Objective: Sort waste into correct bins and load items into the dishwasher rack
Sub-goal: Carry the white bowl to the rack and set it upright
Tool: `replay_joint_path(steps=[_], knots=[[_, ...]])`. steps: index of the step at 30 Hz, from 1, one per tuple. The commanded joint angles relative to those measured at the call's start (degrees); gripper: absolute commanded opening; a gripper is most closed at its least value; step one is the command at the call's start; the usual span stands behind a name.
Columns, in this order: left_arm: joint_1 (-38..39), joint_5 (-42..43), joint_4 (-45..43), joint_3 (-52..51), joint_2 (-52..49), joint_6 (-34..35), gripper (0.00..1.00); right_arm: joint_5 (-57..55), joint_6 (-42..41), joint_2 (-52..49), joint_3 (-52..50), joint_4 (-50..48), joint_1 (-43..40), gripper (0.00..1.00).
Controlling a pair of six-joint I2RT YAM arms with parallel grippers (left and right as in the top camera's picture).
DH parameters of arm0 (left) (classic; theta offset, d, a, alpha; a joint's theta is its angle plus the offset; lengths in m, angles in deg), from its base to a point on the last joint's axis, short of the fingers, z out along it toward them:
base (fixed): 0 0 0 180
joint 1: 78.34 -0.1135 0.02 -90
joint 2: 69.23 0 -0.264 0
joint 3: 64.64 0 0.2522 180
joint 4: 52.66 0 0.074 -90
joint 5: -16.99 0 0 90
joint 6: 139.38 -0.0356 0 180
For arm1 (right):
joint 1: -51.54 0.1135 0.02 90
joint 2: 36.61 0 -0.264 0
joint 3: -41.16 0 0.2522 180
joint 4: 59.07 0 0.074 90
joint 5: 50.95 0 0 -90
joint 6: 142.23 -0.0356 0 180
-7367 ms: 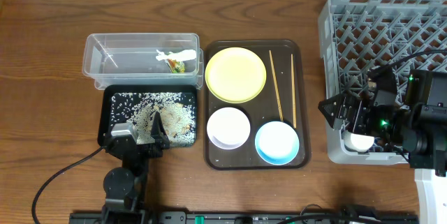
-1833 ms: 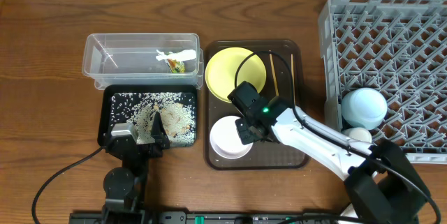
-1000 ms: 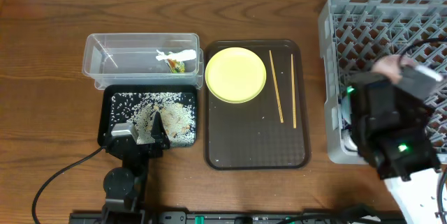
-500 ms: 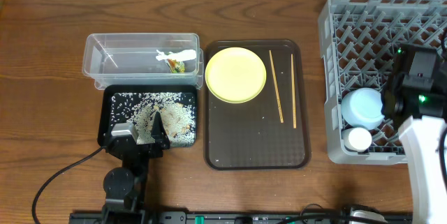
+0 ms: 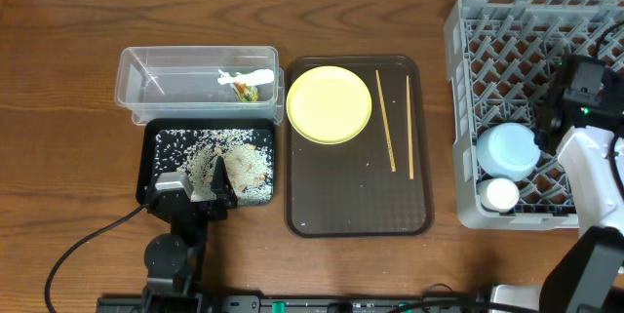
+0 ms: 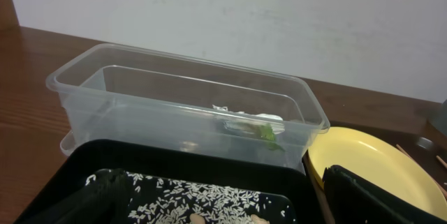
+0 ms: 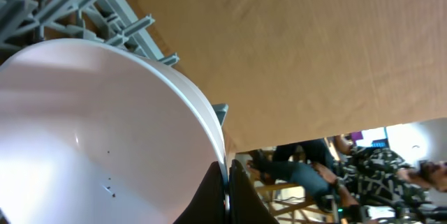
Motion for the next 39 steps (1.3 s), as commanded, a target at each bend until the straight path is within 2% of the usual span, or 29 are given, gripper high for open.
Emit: replay_joint_path(steps=[1,8,18,24,29,34,39], knots=[[-0.28,0.15,1.53,-1.49,0.37,-0.96,0.9,-2.73,1.29,-0.87,0.37,0.0,0.13,0.01],[-0.28,0.15,1.51,-1.49,0.37,-0.96,0.9,-1.6,3.74,-0.92,0.37,-2.89,2.95,0.01],[-0.28,0.15,1.53,-1.49,0.37,-0.98,0.9,-0.31,23.41,-0.92,0.37,-28.89,8.72,0.01],[-0.28,0.15,1.53,-1.49,0.37,-0.96,0.9,3.63,24.15,-1.97,0.37,-30.47,12.46,0.01],[-0.28,0.15,1.51,-1.49,0.37,-0.98,0.9,3.43,23.98,-6.19,0.37,-31.78,14.69,0.01],[-0.28,0.15,1.53,-1.49,0.37,-0.96,0.9,0.74,28.83,-11.34,0.37,-38.38,15.45,0.01],[-0.28,0.15,1.51,-1.49,0.37,-0.96,0.9,0.63,28.72,-13.57,0.37,-38.32,18.56,0.01]])
